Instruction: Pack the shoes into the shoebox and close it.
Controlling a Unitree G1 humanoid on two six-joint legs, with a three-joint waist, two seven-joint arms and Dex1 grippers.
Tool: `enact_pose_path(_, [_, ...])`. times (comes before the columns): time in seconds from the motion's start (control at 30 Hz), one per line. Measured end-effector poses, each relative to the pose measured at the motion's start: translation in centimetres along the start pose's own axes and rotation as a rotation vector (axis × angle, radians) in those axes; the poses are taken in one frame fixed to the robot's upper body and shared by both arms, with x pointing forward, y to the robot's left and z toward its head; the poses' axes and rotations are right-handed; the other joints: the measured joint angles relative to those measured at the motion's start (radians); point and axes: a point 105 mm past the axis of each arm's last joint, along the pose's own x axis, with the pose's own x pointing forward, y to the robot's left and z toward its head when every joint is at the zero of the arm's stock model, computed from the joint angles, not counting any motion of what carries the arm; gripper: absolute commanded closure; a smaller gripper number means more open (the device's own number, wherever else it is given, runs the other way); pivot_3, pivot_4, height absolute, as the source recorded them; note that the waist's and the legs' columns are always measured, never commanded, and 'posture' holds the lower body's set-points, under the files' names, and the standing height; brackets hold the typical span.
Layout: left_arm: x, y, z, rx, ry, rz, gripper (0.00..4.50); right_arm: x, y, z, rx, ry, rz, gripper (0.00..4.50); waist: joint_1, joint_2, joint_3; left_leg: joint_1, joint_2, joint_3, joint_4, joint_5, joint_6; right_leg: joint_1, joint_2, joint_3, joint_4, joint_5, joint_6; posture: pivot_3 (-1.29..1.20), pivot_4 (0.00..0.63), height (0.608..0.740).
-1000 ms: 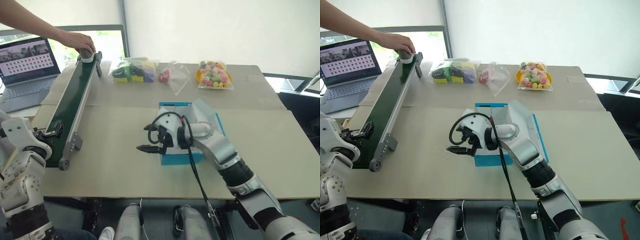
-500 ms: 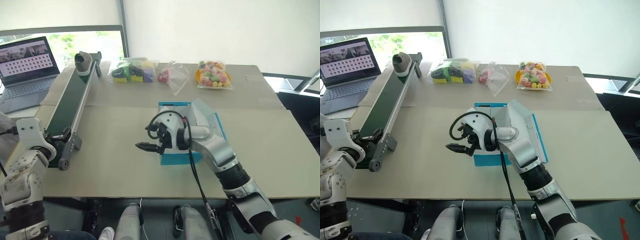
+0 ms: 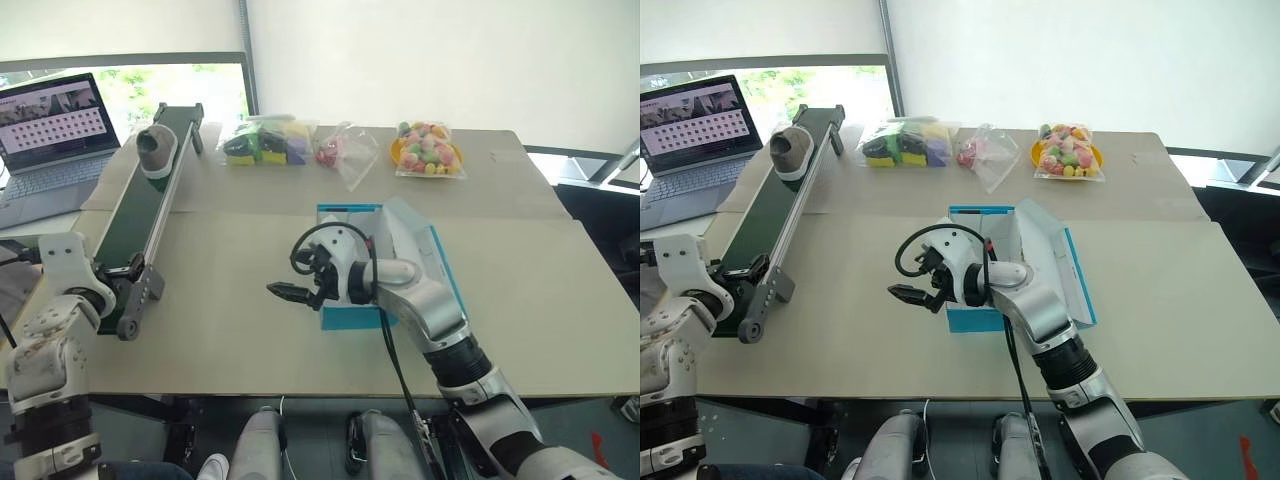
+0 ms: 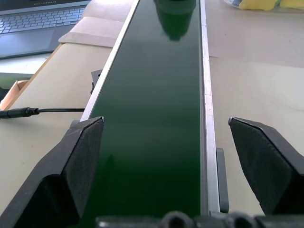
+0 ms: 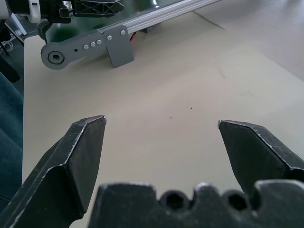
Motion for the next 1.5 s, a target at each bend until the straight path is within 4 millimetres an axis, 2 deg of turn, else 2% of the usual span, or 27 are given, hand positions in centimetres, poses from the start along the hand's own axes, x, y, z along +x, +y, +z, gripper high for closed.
enact_pose_path(0.87, [0.1,0.0,-0.4,-0.018,0.007,0.014,0.00,0.1,0.2,0.1,0.001,-0.003,0.013,0.04,0.000,0.000,0.000,0.000,0.000,0.000,-0.001,0.000,0.000,0.000,0.000,0.000,0.000,0.000,0.000,0.00,0.150,0.681])
enact_pose_path(1.2, [1.0,0.6,-1.3,-0.033,0.053,0.072,0.00,0.0,-0.1,0.2,0.004,-0.011,0.000,0.04,0.000,0.000,0.000,0.000,0.000,0.000,-0.001,0.000,0.000,0.000,0.000,0.000,-0.001,0.000,0.000,0.00,0.150,0.681])
enact_pose_path(1.4, [1.4,-0.1,-1.1,-0.067,0.051,0.062,1.79,-0.2,-0.4,0.4,0.007,-0.020,-0.012,0.00,0.004,0.000,0.000,0.000,0.000,0.000,-0.002,0.000,0.000,0.000,0.000,-0.001,0.000,0.000,0.000,0.00,0.150,0.681])
enact_pose_path(1.5, [1.5,-0.3,-0.9,-0.133,0.045,0.064,1.90,-0.3,-0.4,0.6,0.005,-0.024,-0.015,0.00,0.008,0.000,0.000,0.001,0.000,-0.001,-0.002,0.000,0.000,0.001,-0.001,-0.001,0.000,0.000,0.000,0.00,0.150,0.681])
